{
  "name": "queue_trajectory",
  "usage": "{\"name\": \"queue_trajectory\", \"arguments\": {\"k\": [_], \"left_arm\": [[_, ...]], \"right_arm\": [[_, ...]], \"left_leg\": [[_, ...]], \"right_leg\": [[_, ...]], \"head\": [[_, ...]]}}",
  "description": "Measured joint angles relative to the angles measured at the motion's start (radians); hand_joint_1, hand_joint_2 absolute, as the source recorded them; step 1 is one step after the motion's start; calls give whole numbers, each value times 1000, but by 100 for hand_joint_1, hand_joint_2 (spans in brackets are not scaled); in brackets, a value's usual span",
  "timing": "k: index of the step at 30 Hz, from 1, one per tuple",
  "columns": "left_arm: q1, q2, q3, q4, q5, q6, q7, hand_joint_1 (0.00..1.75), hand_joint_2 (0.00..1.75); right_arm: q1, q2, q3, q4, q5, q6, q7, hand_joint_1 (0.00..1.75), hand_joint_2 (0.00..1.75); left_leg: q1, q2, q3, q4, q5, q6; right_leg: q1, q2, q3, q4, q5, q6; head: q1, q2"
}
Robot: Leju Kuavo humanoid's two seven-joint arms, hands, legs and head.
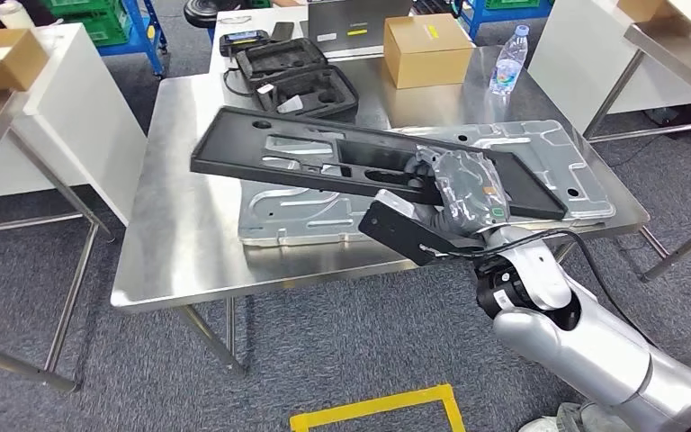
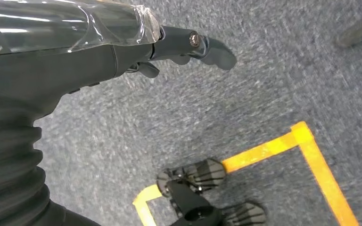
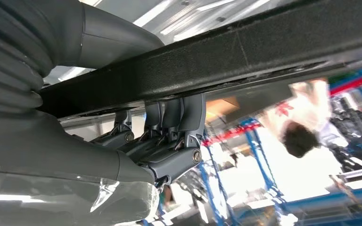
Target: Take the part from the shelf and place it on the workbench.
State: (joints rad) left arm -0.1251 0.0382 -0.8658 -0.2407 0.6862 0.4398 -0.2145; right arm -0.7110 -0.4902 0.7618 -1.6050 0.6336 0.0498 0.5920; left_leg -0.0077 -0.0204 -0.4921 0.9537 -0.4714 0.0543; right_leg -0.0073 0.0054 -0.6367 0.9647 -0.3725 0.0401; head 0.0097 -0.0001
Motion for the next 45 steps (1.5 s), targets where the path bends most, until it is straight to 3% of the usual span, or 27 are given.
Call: {"name": "queue_trajectory", "arguments": {"k": [3,4,7,8,9,10,12,14,17,19,20,22,23,24,25,27,28,30,32,34,35,37,38,39,40,43,45], "left_arm": [[-6,0,-1,0,-1,1,0,0,175],[-8,0,-1,0,-1,1,0,0,175],[-9,0,-3,0,-1,2,0,0,175],[-7,0,-3,0,-1,1,0,0,175],[-5,0,-5,0,-1,1,1,0,175],[-4,0,-6,0,-1,1,1,0,175],[-2,1,-7,0,-1,1,0,0,175],[-1,3,-8,0,-2,1,0,0,175],[-5,4,-9,0,-9,-1,1,0,175],[-11,4,-10,0,-14,-2,2,0,175],[-14,4,-10,0,-15,-2,2,0,175],[-18,4,-11,0,-17,-3,3,0,175],[-18,4,-12,0,-18,-4,4,0,175],[-17,4,-13,0,-19,-4,4,0,175],[-17,4,-15,0,-19,-4,5,0,175],[-21,5,-17,0,-21,-4,5,0,175],[-24,6,-17,0,-23,-4,6,0,175],[-28,8,-18,0,-25,-4,7,0,175],[-28,8,-19,0,-26,-4,8,0,175],[-27,8,-20,0,-26,-5,8,0,175],[-28,8,-20,0,-26,-5,8,0,175],[-27,9,-20,0,-26,-5,8,0,175],[-25,8,-20,0,-26,-5,8,0,175],[-23,8,-21,0,-26,-5,8,0,175],[-22,8,-21,0,-26,-4,8,0,175],[-21,8,-21,0,-26,6,9,0,175],[-21,8,-21,0,-26,19,9,0,175]], "right_arm": [[5,-11,-24,8,-11,-7,0,175,175],[6,-13,-31,9,-18,-12,0,175,175],[17,-21,-50,12,-46,-38,-4,175,175],[22,-25,-57,12,-53,-45,-6,175,175],[25,-31,-63,12,-60,-49,-7,175,175],[26,-38,-71,10,-70,-47,-10,175,175],[24,-49,-84,2,-93,-32,-15,175,175],[19,-55,-90,-6,-117,-5,-27,175,175],[13,-57,-86,-18,-141,35,-62,175,175],[6,-54,-80,-25,-147,48,-83,175,175],[3,-51,-75,-26,-149,51,-90,175,175],[-2,-45,-62,-27,-149,64,-106,175,175],[-4,-40,-53,-27,-149,74,-117,175,175],[-6,-34,-42,-27,-147,87,-129,175,175],[-12,-26,-30,-27,-144,101,-139,175,175],[-30,-7,-1,-27,-138,129,-150,175,175],[-41,3,16,-27,-136,142,-153,175,175],[-56,22,48,-29,-132,164,-155,175,175],[-71,39,75,-29,-133,184,-157,175,175],[-85,50,97,-30,-132,195,-158,175,175],[-89,55,106,-30,-132,198,-158,175,175],[-91,63,126,-30,-133,199,-158,175,175],[-91,65,136,-29,-135,200,-158,175,175],[-90,65,144,-29,-137,200,-159,175,175],[-90,66,151,-29,-139,200,-159,175,175],[-93,67,168,-29,-143,200,-158,175,175],[-95,68,178,-29,-146,200,-155,175,175]], "left_leg": [[1,3,-11,37,-10,-11],[3,4,-36,82,-21,-16],[8,8,-159,272,-90,-30],[8,9,-190,301,-105,-31],[7,9,-203,294,-99,-29],[6,10,-200,251,-67,-23],[-1,10,-167,108,45,-5],[-11,12,-142,17,109,6],[-15,14,-124,-3,112,14],[-8,13,-105,-17,110,26],[-5,12,-95,-21,107,31],[-3,10,-81,-22,94,38],[-2,9,-74,-22,87,37],[0,7,-66,-21,80,34],[3,6,-56,-20,71,30],[7,3,-39,-12,50,16],[7,2,-36,-6,40,9],[4,0,-37,-1,26,-3],[6,0,-36,-1,20,-11],[10,3,-51,38,-2,-22],[12,5,-76,89,-26,-28],[14,8,-160,238,-82,-37],[14,8,-198,296,-95,-39],[14,9,-220,318,-87,-38],[14,9,-219,295,-58,-37],[12,10,-141,82,65,-25],[6,9,-115,14,89,-16]], "right_leg": [[-5,1,16,-2,-8,-16],[-7,0,24,-2,-14,-20],[-6,1,43,-3,-35,-26],[-6,2,53,-3,-43,-25],[-5,2,66,-2,-53,-25],[-3,2,81,-3,-63,-24],[1,2,109,-4,-83,-22],[3,8,124,-6,-99,-17],[1,12,133,-12,-114,-1],[1,10,120,29,-138,6],[0,9,93,84,-161,10],[-3,9,6,229,-207,17],[-6,8,-31,277,-211,21],[-10,8,-52,287,-194,25],[-14,7,-49,254,-156,29],[-22,5,-1,114,-63,40],[-24,4,23,53,-36,41],[-23,4,41,6,-31,32],[-21,4,42,3,-37,15],[-23,3,46,2,-41,2],[-24,2,49,2,-43,-3],[-23,2,55,2,-50,-9],[-23,2,59,2,-54,-9],[-23,2,64,2,-58,-9],[-23,2,71,2,-63,-8],[-21,3,93,1,-78,0],[-18,5,99,-2,-85,10]], "head": [[-1,0],[-2,0],[-4,0],[-4,0],[-4,0],[-4,0],[-4,0],[-4,0],[-5,0],[-3,0],[-2,0],[0,0],[1,0],[1,0],[1,0],[2,0],[3,0],[3,0],[2,0],[-1,0],[-2,0],[-5,0],[-6,0],[-6,0],[-6,0],[-6,0],[-6,0]]}}
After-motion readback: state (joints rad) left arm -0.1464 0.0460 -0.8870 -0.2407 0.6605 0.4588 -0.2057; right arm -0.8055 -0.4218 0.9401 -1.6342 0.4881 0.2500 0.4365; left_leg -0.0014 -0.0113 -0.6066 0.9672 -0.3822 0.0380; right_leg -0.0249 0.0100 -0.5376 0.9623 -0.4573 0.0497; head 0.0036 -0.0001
